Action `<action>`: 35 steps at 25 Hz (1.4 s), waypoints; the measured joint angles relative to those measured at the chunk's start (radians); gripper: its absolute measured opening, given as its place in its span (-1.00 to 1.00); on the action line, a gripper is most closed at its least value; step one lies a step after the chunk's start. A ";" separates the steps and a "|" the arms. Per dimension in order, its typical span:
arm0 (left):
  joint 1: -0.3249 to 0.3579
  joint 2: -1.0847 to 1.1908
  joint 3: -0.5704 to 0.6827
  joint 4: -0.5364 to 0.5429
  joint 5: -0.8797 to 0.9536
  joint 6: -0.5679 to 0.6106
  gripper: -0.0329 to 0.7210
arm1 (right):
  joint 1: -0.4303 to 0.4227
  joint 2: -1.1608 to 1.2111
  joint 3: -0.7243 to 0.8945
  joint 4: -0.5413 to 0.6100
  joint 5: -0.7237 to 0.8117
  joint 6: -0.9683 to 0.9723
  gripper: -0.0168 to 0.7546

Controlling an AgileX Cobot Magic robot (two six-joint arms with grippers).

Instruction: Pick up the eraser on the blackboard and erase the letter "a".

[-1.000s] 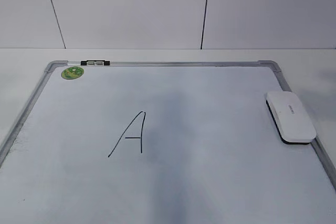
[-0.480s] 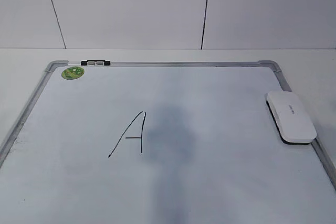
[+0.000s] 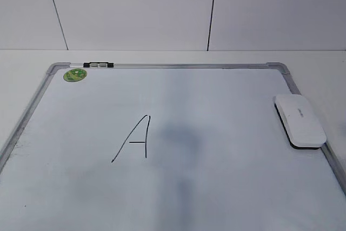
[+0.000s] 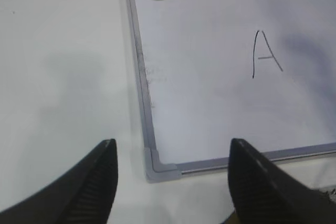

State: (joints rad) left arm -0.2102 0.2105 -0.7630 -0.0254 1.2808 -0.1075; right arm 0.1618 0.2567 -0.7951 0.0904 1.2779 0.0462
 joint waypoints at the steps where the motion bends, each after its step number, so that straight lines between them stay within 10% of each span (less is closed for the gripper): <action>1: 0.000 -0.015 0.030 0.000 0.000 0.000 0.41 | 0.000 -0.005 0.020 -0.008 0.000 -0.001 0.58; 35: 0.000 -0.101 0.258 -0.005 -0.174 0.044 0.41 | 0.000 -0.164 0.295 -0.143 -0.126 -0.067 0.58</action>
State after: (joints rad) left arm -0.2102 0.1098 -0.5045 -0.0301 1.1067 -0.0636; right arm 0.1618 0.0923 -0.4997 -0.0521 1.1523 -0.0204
